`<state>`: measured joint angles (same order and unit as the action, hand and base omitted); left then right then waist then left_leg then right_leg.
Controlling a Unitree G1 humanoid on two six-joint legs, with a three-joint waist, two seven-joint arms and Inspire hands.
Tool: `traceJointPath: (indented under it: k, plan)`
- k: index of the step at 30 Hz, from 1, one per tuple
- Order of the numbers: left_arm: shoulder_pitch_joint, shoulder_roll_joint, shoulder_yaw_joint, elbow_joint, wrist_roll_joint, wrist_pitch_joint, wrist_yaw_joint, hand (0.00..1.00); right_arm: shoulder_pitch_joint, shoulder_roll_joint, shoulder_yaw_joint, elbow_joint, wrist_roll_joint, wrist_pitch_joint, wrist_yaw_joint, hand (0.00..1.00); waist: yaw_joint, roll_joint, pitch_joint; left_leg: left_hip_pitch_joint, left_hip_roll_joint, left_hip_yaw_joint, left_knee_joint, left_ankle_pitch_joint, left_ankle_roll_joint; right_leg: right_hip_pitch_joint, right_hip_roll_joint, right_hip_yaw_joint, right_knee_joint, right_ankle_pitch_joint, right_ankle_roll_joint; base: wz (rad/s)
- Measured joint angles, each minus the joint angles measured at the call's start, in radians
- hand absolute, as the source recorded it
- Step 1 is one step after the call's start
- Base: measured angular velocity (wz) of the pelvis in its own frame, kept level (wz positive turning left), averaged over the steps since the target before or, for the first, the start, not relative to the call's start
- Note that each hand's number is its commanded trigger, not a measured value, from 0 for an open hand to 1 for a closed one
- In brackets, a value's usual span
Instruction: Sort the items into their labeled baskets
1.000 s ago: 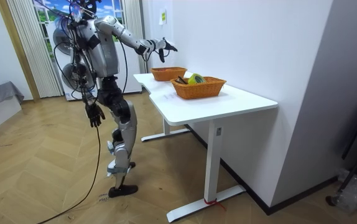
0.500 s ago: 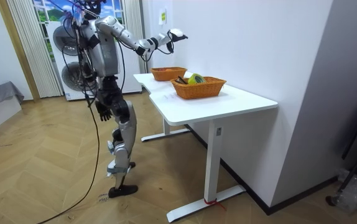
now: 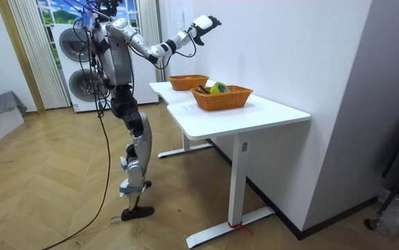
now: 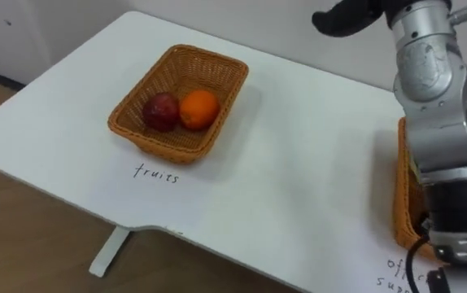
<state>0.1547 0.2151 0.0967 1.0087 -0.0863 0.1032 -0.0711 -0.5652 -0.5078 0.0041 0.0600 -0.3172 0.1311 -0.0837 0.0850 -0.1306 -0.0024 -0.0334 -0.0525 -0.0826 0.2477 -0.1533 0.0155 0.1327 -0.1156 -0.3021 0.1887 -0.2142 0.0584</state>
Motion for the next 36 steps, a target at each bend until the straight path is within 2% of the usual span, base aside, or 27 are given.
traceJointPath:
  k: [3, 5, 8, 10, 12, 14, 17, 22, 23, 27, 30, 32, 36]
  plan:
    - [-0.003, -0.002, -0.003, -0.001, -0.002, 0.000, -0.001, 0.00, 0.025, 0.000, -0.011, -0.035, 0.002, 0.000, -0.038, 0.00, -0.010, 0.015, -0.0051, 0.018, 0.009, 0.029, -0.013, -0.001, 0.000, -0.001, 0.004, 0.028, 0.000, 0.008, -0.002, -0.35]
    - [-0.005, -0.004, -0.004, -0.001, -0.037, -0.003, -0.001, 0.00, 0.051, 0.000, -0.029, -0.046, 0.011, -0.009, -0.059, 0.00, -0.023, 0.027, -0.0026, 0.043, 0.014, 0.056, -0.026, -0.002, 0.001, 0.001, 0.004, 0.055, 0.002, 0.010, -0.002, -0.36]
    - [0.000, -0.001, 0.004, 0.006, -0.041, -0.027, 0.001, 0.00, 0.080, 0.000, -0.077, -0.070, 0.026, -0.010, -0.077, 0.00, -0.041, 0.035, -0.0035, 0.045, 0.026, 0.079, -0.031, -0.003, 0.000, -0.004, 0.009, 0.058, 0.006, 0.017, -0.006, -0.28]
    - [0.005, -0.001, 0.008, 0.011, -0.041, -0.038, 0.001, 0.00, 0.092, 0.000, -0.117, -0.080, 0.047, -0.011, -0.101, 0.00, -0.061, 0.034, -0.0033, 0.047, 0.030, 0.085, -0.034, -0.002, -0.001, -0.011, 0.011, 0.058, 0.015, 0.018, -0.006, -0.11]
    - [0.005, -0.005, 0.016, 0.012, -0.040, -0.040, 0.000, 0.00, 0.112, 0.000, -0.165, -0.113, 0.061, -0.011, -0.134, 0.00, -0.064, 0.034, -0.0034, 0.050, 0.038, 0.111, -0.034, -0.003, -0.003, -0.026, 0.014, 0.067, 0.017, 0.020, -0.010, -0.29]
    - [0.010, -0.005, 0.019, 0.014, -0.042, -0.047, 0.002, 0.00, 0.147, 0.000, -0.199, -0.157, 0.067, -0.026, -0.167, 0.00, -0.076, 0.029, -0.0011, 0.051, 0.041, 0.117, -0.044, -0.003, -0.006, -0.026, 0.017, 0.078, 0.017, 0.021, -0.012, -0.27]
    - [0.014, -0.016, 0.016, 0.030, -0.080, -0.054, 0.020, 0.00, 0.234, 0.000, -0.225, -0.224, 0.114, -0.050, -0.195, 0.00, -0.100, 0.025, 0.0004, 0.066, 0.050, 0.151, -0.045, -0.009, -0.009, -0.032, 0.023, 0.110, 0.017, 0.023, -0.015, -0.29]
    - [0.014, -0.027, 0.017, 0.072, -0.079, -0.082, 0.044, 0.00, 0.286, 0.005, -0.273, -0.232, 0.132, -0.072, -0.225, 0.00, -0.130, 0.023, 0.0033, 0.075, 0.066, 0.189, -0.047, -0.015, -0.014, -0.038, 0.036, 0.140, 0.015, 0.030, -0.020, -0.25]
    - [0.019, -0.028, 0.017, 0.072, -0.079, -0.086, 0.047, 0.00, 0.307, 0.006, -0.290, -0.232, 0.132, -0.086, -0.235, 0.00, -0.140, 0.023, 0.0032, 0.080, 0.069, 0.197, -0.050, -0.016, -0.016, -0.038, 0.040, 0.151, 0.014, 0.030, -0.021, -0.25]
    - [0.029, -0.029, 0.018, 0.072, -0.078, -0.098, 0.061, 0.00, 0.378, 0.007, -0.346, -0.239, 0.132, -0.114, -0.267, 0.00, -0.149, 0.026, 0.0018, 0.082, 0.081, 0.218, -0.050, -0.021, -0.022, -0.048, 0.049, 0.164, 0.013, 0.034, -0.026, -0.20]
    - [0.034, -0.032, 0.018, 0.074, -0.079, -0.107, 0.061, 0.00, 0.463, 0.017, -0.386, -0.240, 0.132, -0.135, -0.300, 0.00, -0.165, 0.030, 0.0004, 0.087, 0.084, 0.226, -0.051, -0.023, -0.025, -0.050, 0.052, 0.165, 0.012, 0.034, -0.026, -0.06]
    - [0.044, -0.041, 0.020, 0.080, -0.080, -0.112, 0.063, 0.00, 0.518, 0.033, -0.407, -0.240, 0.133, -0.136, -0.331, 0.00, -0.164, 0.033, -0.0010, 0.101, 0.087, 0.252, -0.066, -0.024, -0.027, -0.058, 0.057, 0.193, 0.011, 0.034, -0.027, -0.32]
    - [0.055, -0.042, 0.022, 0.081, -0.080, -0.114, 0.061, 0.00, 0.571, 0.034, -0.442, -0.241, 0.146, -0.145, -0.398, 0.00, -0.172, 0.033, -0.0029, 0.105, 0.089, 0.279, -0.079, -0.024, -0.027, -0.062, 0.061, 0.221, 0.005, 0.035, -0.028, -0.25]
